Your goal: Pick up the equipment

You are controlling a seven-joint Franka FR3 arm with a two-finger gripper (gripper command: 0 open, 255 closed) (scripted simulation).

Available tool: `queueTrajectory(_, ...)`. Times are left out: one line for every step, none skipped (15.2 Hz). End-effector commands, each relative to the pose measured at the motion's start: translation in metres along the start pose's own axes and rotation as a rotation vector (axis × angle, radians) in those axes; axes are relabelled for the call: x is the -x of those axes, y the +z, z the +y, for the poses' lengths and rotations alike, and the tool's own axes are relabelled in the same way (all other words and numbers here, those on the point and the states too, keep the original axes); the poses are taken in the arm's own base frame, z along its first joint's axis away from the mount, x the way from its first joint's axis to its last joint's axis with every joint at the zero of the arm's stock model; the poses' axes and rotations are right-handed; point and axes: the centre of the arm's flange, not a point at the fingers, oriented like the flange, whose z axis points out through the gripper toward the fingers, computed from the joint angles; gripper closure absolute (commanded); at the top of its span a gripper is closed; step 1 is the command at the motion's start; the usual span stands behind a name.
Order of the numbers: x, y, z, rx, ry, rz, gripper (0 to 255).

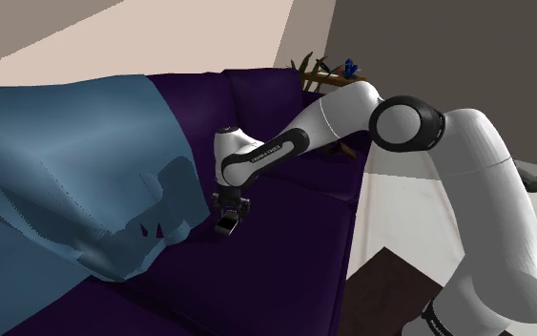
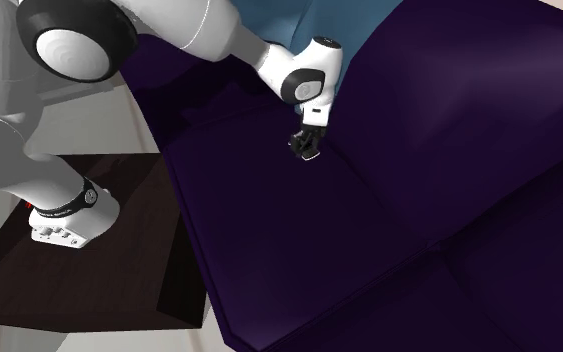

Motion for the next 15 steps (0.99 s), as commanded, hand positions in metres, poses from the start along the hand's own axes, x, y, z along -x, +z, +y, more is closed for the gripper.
queueTrajectory(-0.001, -0.008, 0.0, 0.0, 0.0, 0.0, 255)
queueTrajectory(-0.001, -0.014, 0.001, 0.0, 0.0, 0.0, 255)
queueTrajectory(-0.001, -0.019, 0.001, 0.0, 0.0, 0.0, 255)
queueTrajectory(-0.001, -0.024, 0.002, 0.0, 0.0, 0.0, 255)
queueTrajectory(-0.001, -0.029, 0.002, 0.0, 0.0, 0.0, 255)
queueTrajectory(-0.001, -0.035, 0.003, 0.0, 0.0, 0.0, 255)
queueTrajectory(-0.001, -0.04, 0.003, 0.0, 0.0, 0.0, 255)
queueTrajectory(-0.001, -0.045, 0.004, 0.0, 0.0, 0.0, 255)
queueTrajectory(-0.001, -0.051, 0.004, 0.0, 0.0, 0.0, 255)
queueTrajectory(-0.001, -0.056, 0.005, 0.0, 0.0, 0.0, 255)
queueTrajectory(-0.001, -0.061, 0.005, 0.0, 0.0, 0.0, 255)
queueTrajectory(-0.002, -0.066, 0.006, 0.0, 0.0, 0.0, 255)
queueTrajectory(-0.002, -0.072, 0.006, 0.0, 0.0, 0.0, 255)
queueTrajectory(-0.002, -0.072, 0.006, 0.0, 0.0, 0.0, 255)
queueTrajectory(-0.002, -0.072, 0.006, 0.0, 0.0, 0.0, 255)
